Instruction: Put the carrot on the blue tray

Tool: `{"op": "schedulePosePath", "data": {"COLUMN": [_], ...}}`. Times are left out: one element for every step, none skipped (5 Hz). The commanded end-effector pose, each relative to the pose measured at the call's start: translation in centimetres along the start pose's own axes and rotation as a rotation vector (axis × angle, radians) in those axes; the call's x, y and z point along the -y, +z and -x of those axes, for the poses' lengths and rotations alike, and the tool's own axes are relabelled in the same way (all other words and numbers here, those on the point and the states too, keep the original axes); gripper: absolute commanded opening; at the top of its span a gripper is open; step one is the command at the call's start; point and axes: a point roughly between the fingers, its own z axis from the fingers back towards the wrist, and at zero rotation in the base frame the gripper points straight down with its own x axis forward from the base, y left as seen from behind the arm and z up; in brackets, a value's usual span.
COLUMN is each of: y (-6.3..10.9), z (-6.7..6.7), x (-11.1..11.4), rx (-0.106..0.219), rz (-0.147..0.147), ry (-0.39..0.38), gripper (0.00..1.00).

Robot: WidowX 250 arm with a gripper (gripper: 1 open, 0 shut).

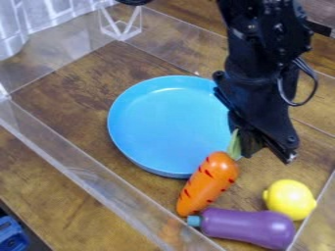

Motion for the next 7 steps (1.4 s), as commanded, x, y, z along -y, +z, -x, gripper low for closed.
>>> {"op": "schedulePosePath", "data": {"y": [1.0, 1.3, 2.1, 2.8, 3.2, 4.3, 5.2], "z": [-1.0, -0.6, -0.8, -1.0, -0.9, -1.0, -1.1], "x": [0.3, -0.2, -0.4, -0.8, -0.8, -0.8, -0.7], "rx": [0.064, 0.072, 0.084, 0.093, 0.103, 0.096, 0.093], "rz": [0.021, 0.044, 0.065, 0.081, 0.103, 0.093, 0.089], "ry": [-0.045, -0.085, -0.120, -0.156, -0.186, -0.146, -0.127], "gripper": [0.00, 0.00, 0.00, 0.00, 0.00, 0.00, 0.00]}}
